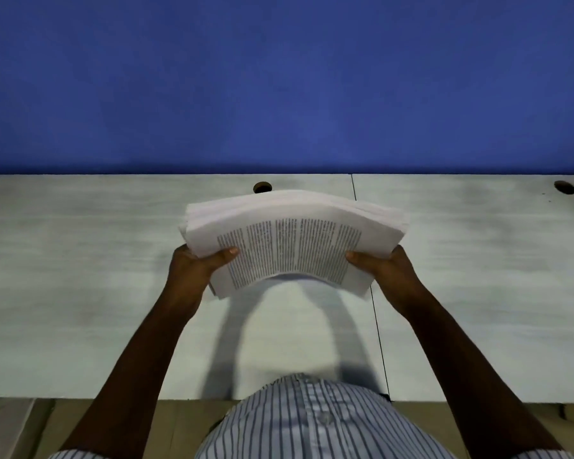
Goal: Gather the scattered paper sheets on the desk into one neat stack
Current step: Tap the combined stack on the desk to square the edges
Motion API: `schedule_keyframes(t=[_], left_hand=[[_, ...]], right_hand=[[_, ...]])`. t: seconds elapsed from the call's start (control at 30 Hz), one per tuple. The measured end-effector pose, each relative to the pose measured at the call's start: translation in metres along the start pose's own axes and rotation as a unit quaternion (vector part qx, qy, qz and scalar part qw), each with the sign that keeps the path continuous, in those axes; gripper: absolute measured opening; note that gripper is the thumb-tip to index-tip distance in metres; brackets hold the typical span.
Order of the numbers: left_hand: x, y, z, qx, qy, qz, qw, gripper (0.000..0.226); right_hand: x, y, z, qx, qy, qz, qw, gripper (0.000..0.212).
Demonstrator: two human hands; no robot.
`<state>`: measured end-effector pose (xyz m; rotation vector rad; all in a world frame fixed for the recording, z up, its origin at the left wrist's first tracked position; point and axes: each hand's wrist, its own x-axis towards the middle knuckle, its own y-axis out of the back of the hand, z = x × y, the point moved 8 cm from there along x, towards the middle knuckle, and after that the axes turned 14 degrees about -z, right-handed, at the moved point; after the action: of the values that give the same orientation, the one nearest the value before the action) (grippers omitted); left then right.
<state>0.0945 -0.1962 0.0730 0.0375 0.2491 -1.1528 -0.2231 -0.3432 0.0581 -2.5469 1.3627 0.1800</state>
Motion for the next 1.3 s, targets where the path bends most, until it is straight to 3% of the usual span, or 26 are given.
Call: schedule_keyframes(t=[0.23, 0.57, 0.8, 1.17, 1.3], left_hand=[[0.009, 0.008, -0.046, 0.021, 0.047, 0.000, 0.999, 0.038], [0.005, 0.011, -0.022, 0.064, -0.019, 0.011, 0.998, 0.030], [-0.005, 0.011, -0.065, 0.039, 0.070, 0.043, 0.996, 0.028], [-0.012, 0.013, -0.018, 0.106, -0.008, 0.016, 0.994, 0.034], [-0.010, 0.001, 0.036, 0.232, -0.083, 0.052, 0.968, 0.049]], right_hand=[[0.002, 0.000, 0.041, -0.082, -0.061, 0.023, 0.994, 0.037], [0.003, 0.000, 0.027, -0.076, -0.002, 0.020, 0.997, 0.036], [0.004, 0.000, 0.069, -0.086, -0.090, 0.011, 0.992, 0.040], [0.001, 0.001, 0.050, -0.096, -0.044, -0.029, 0.994, 0.034], [0.000, 0.000, 0.050, -0.109, -0.039, -0.040, 0.993, 0.034]])
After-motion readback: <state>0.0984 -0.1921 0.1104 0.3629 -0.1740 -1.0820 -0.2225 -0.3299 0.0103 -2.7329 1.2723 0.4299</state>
